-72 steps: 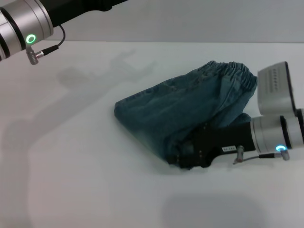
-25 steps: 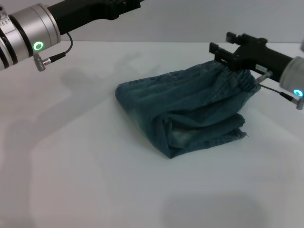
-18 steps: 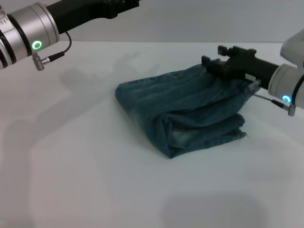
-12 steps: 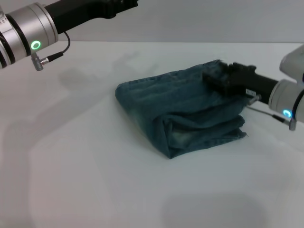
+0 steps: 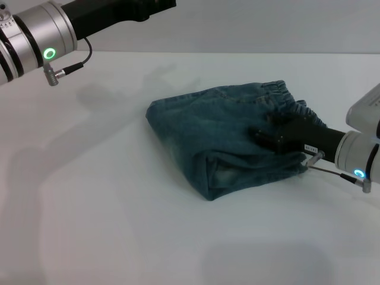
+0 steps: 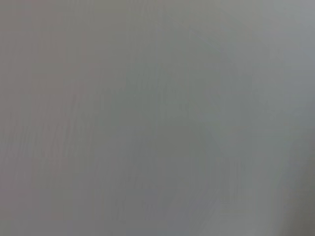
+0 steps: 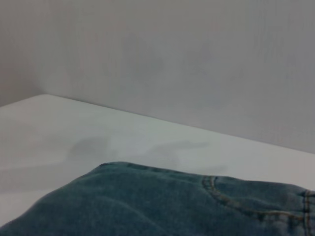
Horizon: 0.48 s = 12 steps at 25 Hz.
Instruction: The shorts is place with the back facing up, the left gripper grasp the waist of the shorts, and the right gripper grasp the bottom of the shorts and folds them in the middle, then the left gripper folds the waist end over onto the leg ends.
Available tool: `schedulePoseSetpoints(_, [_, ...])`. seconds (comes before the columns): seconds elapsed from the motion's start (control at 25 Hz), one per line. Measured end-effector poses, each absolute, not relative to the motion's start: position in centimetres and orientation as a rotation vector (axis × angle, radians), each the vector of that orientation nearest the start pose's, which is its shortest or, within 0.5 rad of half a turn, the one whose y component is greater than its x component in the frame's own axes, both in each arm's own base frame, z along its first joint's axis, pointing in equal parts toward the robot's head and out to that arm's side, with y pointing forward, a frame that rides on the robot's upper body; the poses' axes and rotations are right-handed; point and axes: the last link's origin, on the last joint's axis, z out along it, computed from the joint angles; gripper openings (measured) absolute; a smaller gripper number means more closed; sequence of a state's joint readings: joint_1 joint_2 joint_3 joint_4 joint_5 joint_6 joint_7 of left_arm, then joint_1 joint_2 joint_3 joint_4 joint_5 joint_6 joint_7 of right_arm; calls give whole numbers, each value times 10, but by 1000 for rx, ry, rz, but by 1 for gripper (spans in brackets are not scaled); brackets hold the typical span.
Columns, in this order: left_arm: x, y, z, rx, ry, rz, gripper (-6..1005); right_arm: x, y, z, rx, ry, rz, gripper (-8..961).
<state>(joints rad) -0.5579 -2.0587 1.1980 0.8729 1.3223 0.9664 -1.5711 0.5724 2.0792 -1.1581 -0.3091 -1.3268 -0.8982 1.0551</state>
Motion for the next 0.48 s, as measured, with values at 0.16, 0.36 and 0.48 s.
schedulePoseSetpoints(0.16, [-167,419,26,-2291,-609,-966,852,288,360,-62,-2367,685,541,568])
schedulePoseSetpoints(0.36, [-170,417,26,-2289,-619,-964,852,280,356,-44,-2358,598,654,568])
schedulePoseSetpoints(0.48, [-173,415,25,-2289,-627,-965,852,269,350,-26,-2321,485,785,568])
